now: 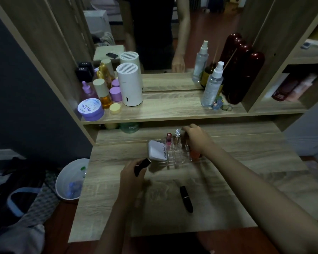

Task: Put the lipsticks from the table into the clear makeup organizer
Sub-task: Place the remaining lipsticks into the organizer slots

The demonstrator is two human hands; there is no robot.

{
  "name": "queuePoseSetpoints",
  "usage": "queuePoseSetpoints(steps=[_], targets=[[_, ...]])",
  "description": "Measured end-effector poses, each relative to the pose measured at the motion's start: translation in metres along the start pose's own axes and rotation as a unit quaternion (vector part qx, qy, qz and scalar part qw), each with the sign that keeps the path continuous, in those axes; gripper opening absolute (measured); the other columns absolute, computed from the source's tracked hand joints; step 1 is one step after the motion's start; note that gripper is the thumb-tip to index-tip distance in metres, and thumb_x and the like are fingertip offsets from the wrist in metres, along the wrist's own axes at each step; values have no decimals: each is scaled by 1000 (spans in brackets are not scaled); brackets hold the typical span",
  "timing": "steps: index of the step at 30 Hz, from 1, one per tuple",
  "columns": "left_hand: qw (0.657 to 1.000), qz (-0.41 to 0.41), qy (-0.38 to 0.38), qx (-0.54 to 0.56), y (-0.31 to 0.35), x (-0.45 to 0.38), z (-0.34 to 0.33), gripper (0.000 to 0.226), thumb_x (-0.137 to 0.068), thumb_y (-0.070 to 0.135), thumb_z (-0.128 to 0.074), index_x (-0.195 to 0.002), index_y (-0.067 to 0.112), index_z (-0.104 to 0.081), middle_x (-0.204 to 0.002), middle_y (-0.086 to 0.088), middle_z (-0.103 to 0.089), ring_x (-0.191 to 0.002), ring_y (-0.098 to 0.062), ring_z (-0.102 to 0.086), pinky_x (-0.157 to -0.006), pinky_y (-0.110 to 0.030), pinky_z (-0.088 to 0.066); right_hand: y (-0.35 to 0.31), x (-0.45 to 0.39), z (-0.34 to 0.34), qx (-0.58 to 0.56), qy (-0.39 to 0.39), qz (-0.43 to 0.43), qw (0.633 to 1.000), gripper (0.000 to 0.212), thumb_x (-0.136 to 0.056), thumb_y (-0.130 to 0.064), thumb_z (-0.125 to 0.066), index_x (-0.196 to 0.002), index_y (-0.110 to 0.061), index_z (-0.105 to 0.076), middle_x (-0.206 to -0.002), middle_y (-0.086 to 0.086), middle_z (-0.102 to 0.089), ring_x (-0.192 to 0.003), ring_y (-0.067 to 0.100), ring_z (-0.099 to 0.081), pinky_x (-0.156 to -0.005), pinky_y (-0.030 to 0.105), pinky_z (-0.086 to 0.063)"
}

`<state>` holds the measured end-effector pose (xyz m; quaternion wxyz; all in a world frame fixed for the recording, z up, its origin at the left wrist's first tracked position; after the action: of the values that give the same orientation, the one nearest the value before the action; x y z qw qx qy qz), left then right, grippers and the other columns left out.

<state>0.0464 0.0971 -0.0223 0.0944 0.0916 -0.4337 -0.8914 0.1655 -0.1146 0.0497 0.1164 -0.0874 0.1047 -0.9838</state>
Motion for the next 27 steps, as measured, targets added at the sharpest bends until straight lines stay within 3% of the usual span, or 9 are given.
queuePoseSetpoints(steps=[4,6,9,12,15,17,19,24,27], targets=[[999,-36,9,-10,11,-1,6,27,-79,5,-68,-106,7,-65,-98,-10,-69,-82,-7,-56,-66,-5,-34,5,24,9,-52,95,24,994,66,-85,1,-58,-144,-14,-33,-137,14,-42,-108,32,-56,-84,44,-53],[998,-55,12,-10,16,-2,8,29,-76,1,-70,-105,4,-65,-98,-14,-71,-84,-10,-56,-67,-6,-36,8,42,11,-75,159,30,984,58,-86,-2,-60,-140,-12,-40,-133,14,-46,-102,28,-58,-79,40,-55],[997,-69,14,-9,23,-4,8,32,-73,-2,-72,-104,0,-65,-98,-19,-71,-84,-12,-58,-69,-12,-41,7,73,-1,-132,205,39,969,29,-88,-7,-61,-116,-11,-58,-109,10,-61,-86,22,-62,-66,26,-49],[998,-65,13,9,30,-6,5,34,-73,0,-72,-106,-1,-64,-99,-18,-71,-85,-15,-61,-72,-19,-46,0,105,-46,-147,86,5,985,25,-87,-20,-62,-112,-19,-59,-106,5,-65,-88,21,-64,-69,26,-48],[997,-61,24,31,38,-9,3,35,-73,2,-74,-106,1,-63,-96,-11,-70,-83,-11,-60,-68,-10,-44,-8,134,-92,-145,-65,-47,986,52,-86,-40,-59,-133,-27,-43,-131,-1,-55,-112,22,-58,-88,31,-48],[997,-50,28,50,43,-10,1,35,-73,3,-74,-106,3,-63,-93,-3,-67,-81,-9,-59,-62,-3,-44,-14,149,-112,-164,-110,-49,979,73,-83,-45,-60,-145,-30,-24,-143,-4,-44,-124,20,-51,-98,32,-44],[996,-32,25,82,45,-12,-1,35,-73,4,-73,-106,4,-62,-94,1,-63,-82,-7,-59,-63,1,-46,-18,155,-123,-167,-143,-47,974,78,-85,-43,-58,-149,-30,-15,-148,-4,-38,-129,19,-47,-102,31,-41],[994,-18,1,106,50,-15,-10,32,-80,2,-67,-111,3,-59,-100,-3,-61,-80,3,-55,-66,3,-45,-19,154,-121,-209,-108,-90,968,49,-97,-37,-42,-144,-30,-29,-137,-3,-52,-122,18,-54,-99,30,-43],[995,-17,-9,98,53,-19,-15,29,-84,3,-61,-112,5,-60,-105,-12,-64,-85,-10,-58,-66,-10,-46,-9,146,-106,-214,-47,-111,969,35,-94,-25,-50,-128,-21,-50,-128,2,-60,-116,22,-57,-94,31,-45]])
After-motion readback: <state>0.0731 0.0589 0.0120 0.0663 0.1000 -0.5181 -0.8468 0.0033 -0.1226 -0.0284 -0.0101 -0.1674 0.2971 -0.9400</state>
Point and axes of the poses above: each hand's wrist, its own x-axis away from the middle knuckle, its own z-axis out of the back of the hand, y = z × x, the point moved 2 cm from there along -x, towards the middle knuckle
